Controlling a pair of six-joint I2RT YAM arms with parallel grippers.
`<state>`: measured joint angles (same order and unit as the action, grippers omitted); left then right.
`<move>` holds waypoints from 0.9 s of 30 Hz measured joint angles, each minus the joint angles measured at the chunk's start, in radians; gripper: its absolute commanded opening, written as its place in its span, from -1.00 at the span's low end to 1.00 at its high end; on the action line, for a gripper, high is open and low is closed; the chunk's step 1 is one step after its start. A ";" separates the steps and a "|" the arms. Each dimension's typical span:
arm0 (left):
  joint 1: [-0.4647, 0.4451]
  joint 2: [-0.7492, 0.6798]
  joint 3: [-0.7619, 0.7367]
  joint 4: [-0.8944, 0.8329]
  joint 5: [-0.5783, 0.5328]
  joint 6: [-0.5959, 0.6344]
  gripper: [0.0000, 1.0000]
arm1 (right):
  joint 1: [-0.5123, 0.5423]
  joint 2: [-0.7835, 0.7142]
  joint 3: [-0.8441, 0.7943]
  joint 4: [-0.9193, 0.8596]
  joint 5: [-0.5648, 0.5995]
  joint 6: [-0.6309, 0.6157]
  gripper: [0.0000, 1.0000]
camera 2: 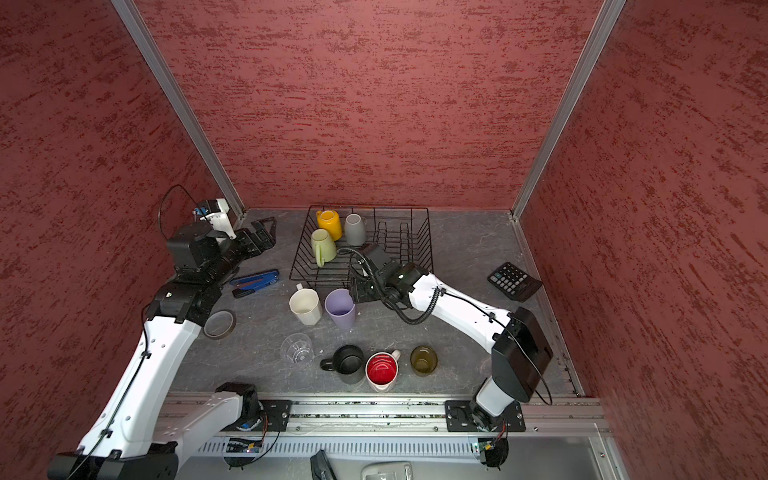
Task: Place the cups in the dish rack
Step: 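Grasp the lavender cup rim with the right gripper and lift it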
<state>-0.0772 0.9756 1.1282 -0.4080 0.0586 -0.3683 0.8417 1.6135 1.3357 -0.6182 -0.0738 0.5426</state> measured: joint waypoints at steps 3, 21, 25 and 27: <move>0.007 -0.011 -0.006 0.001 0.011 -0.003 0.99 | 0.014 0.029 0.007 -0.011 0.016 0.000 0.18; 0.035 -0.059 -0.037 0.005 0.039 -0.022 0.99 | 0.079 0.253 0.211 -0.093 0.111 -0.069 -0.10; 0.042 -0.061 -0.044 0.006 0.042 -0.026 0.99 | 0.091 0.269 0.214 -0.124 0.142 -0.091 -0.26; 0.046 -0.061 -0.049 0.006 0.046 -0.028 0.99 | 0.097 0.275 0.214 -0.140 0.158 -0.101 -0.37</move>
<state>-0.0311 0.9146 1.0794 -0.4023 0.1043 -0.3965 0.9390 1.8881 1.5494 -0.7578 0.0841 0.4412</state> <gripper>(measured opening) 0.996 0.353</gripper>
